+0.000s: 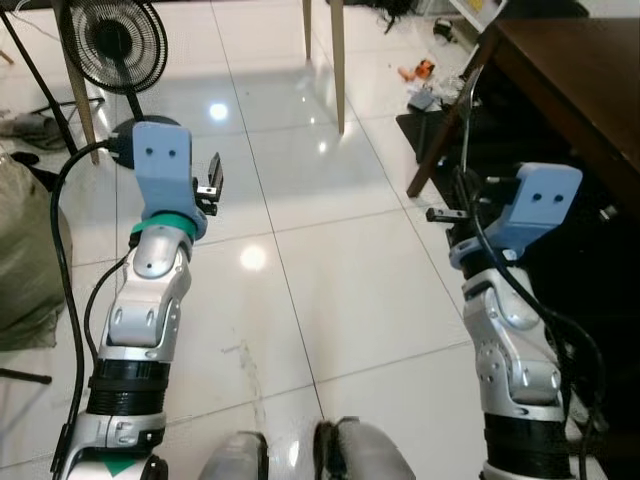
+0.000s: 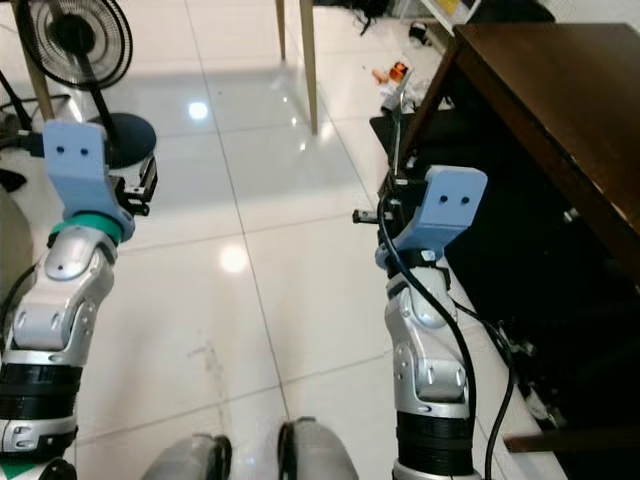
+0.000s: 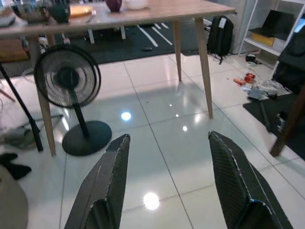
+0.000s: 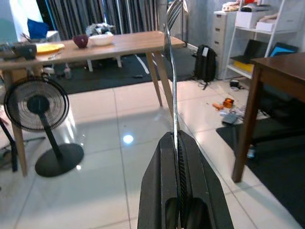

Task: Setting the table

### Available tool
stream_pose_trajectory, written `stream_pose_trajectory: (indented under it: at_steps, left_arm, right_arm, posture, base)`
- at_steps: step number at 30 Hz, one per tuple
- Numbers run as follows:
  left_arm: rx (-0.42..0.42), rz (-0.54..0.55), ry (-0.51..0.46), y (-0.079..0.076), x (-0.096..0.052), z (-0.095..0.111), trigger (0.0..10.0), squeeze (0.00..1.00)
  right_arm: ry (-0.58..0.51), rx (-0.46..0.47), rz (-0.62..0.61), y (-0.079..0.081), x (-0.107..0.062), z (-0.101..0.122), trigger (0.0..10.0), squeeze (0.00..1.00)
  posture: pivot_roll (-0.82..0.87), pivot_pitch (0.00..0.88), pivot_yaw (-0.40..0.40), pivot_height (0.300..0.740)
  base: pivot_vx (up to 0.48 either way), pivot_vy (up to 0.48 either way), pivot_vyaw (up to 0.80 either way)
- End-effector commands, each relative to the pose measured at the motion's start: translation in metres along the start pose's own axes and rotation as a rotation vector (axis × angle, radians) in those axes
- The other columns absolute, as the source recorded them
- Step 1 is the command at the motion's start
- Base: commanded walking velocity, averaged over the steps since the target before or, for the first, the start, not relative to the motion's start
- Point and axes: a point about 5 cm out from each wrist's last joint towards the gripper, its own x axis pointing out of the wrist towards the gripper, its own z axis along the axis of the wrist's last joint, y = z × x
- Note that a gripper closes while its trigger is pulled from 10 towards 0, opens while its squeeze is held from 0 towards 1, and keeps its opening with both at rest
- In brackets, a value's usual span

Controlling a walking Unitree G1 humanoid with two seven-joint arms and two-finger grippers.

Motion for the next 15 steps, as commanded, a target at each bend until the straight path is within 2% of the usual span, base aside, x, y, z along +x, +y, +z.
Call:
stream_pose_trajectory:
  at_steps: [1,15]
  left_arm:
    - [0.002,-0.009,0.017,-0.0033,-0.0012,-0.0043,10.0,0.0]
    - [0.003,-0.01,0.016,-0.0028,-0.0011,-0.0042,10.0,0.0]
  right_arm:
    - [0.005,-0.004,-0.023,-0.0061,-0.0014,0.0002,10.0,0.0]
    - [0.007,-0.001,-0.034,-0.0068,-0.0017,-0.0003,10.0,0.0]
  posture:
    - [0.03,0.06,-0.01,0.74]
    - [0.03,0.061,-0.009,0.74]
  base:
    - [0.48,0.0,0.0]
    - [0.48,0.0,0.0]
